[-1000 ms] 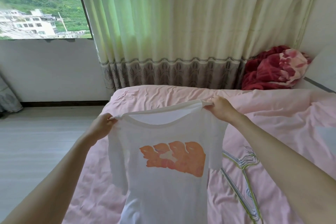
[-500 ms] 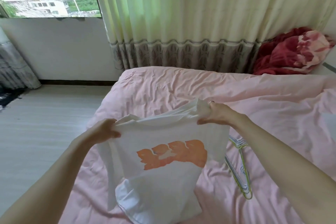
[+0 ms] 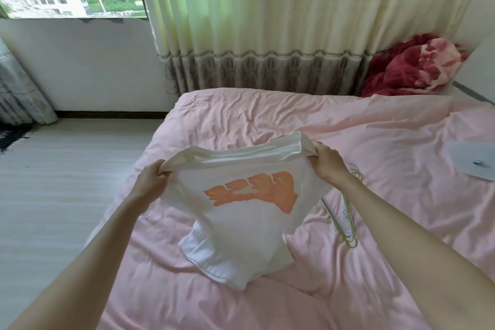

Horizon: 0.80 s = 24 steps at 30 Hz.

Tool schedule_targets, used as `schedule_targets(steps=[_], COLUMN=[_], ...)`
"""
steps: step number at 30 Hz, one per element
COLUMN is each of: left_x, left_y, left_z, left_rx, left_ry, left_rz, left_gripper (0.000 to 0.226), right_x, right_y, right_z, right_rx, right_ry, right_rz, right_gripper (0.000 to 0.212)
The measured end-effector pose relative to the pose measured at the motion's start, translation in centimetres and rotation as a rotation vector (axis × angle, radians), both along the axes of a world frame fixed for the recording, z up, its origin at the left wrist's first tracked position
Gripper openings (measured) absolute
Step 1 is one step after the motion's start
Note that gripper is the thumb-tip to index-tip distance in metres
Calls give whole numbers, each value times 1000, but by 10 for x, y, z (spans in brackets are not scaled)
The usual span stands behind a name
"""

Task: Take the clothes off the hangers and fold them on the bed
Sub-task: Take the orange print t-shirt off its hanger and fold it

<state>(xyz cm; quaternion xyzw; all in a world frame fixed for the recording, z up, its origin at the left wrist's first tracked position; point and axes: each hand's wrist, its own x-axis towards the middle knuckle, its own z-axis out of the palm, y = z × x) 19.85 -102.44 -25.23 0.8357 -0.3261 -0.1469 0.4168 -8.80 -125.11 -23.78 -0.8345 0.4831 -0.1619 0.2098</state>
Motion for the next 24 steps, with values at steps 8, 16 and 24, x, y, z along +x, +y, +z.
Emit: schedule_targets(steps=[8, 16, 24], left_x=[-43, -47, -20], left_y=[66, 99, 73], left_z=[51, 132, 97], left_rx=[-280, -476, -353], left_ry=[-254, -492, -322], left_rz=[162, 241, 151], left_gripper=[23, 31, 20], right_x=[-44, -59, -40], right_y=[87, 114, 84], right_z=[55, 146, 121], right_rx=[-57, -143, 67], right_ry=[-305, -191, -144], right_rz=[-179, -173, -100], right_gripper=[37, 37, 34])
